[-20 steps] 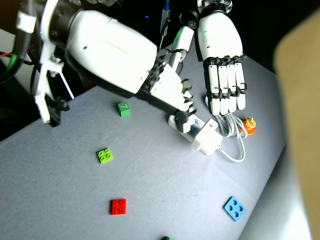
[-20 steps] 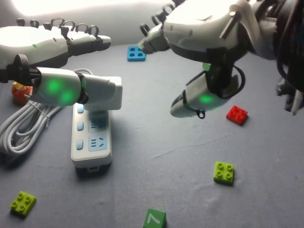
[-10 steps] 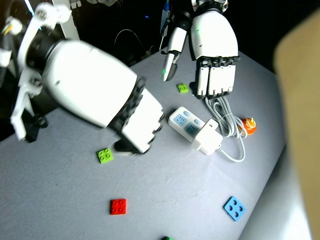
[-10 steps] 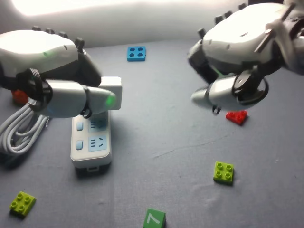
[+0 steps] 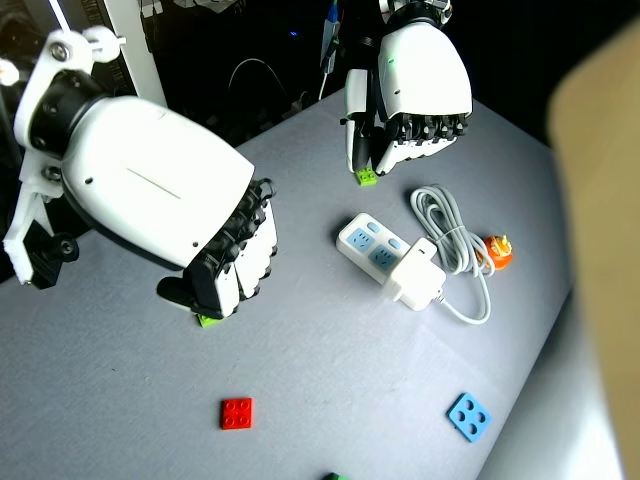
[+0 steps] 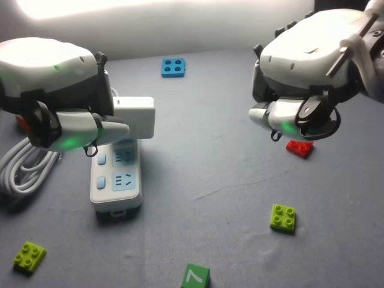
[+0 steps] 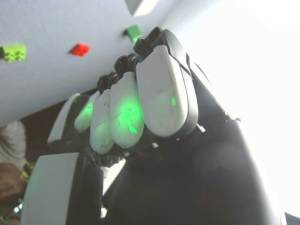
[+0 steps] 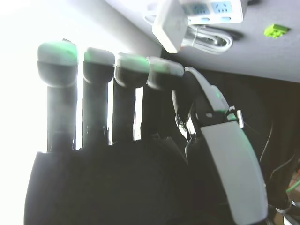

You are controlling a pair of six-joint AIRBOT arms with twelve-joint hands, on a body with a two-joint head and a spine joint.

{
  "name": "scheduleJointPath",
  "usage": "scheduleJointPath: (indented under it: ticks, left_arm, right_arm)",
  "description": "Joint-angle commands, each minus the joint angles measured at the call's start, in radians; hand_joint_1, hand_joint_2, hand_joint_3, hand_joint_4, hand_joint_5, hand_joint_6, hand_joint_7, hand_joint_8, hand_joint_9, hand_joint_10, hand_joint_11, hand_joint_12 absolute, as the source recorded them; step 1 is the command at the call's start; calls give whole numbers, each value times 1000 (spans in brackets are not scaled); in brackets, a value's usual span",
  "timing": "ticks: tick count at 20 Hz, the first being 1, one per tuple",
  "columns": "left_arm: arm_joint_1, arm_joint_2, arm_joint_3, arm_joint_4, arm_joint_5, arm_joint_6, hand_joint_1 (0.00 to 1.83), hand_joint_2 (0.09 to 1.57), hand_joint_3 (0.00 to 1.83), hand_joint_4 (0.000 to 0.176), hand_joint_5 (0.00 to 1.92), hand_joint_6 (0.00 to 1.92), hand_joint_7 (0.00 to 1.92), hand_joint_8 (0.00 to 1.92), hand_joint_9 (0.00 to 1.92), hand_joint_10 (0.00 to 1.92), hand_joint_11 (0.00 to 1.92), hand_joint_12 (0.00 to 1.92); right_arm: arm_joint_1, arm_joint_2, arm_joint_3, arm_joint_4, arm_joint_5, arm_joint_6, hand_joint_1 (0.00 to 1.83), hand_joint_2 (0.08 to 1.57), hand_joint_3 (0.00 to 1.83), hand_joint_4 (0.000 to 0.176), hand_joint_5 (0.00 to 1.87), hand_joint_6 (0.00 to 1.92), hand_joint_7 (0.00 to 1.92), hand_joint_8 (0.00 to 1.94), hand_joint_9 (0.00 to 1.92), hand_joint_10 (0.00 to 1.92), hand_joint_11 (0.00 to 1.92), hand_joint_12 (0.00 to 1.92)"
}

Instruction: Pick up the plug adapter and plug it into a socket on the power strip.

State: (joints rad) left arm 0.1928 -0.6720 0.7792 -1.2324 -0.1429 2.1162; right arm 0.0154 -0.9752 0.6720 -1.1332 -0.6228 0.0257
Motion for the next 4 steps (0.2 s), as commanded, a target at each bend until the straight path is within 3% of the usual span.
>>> scheduleJointPath:
  ticks: [1, 2, 4]
  left_arm:
    - [-13, 0, 4, 9, -40, 1, 978, 1447, 6, 100, 1547, 1921, 1623, 1921, 1659, 1921, 1676, 1921]
    - [-12, 0, 3, 9, -40, 1, 962, 1461, 9, 142, 1534, 1921, 1613, 1921, 1650, 1921, 1670, 1921]
    - [-10, -1, -1, 9, -38, 1, 984, 1437, 0, 172, 1490, 1921, 1579, 1921, 1625, 1921, 1649, 1921]
  right_arm:
    - [7, 5, -2, -66, 47, 9, 538, 1571, 23, 0, 865, 1921, 926, 1941, 955, 1921, 1056, 1921]
    - [4, 6, -2, -83, 52, 19, 535, 1571, 19, 0, 862, 1921, 922, 1941, 951, 1921, 1050, 1921]
    - [-20, 10, -2, -194, 61, 88, 544, 1570, 8, 0, 852, 1921, 914, 1941, 942, 1921, 1042, 1921]
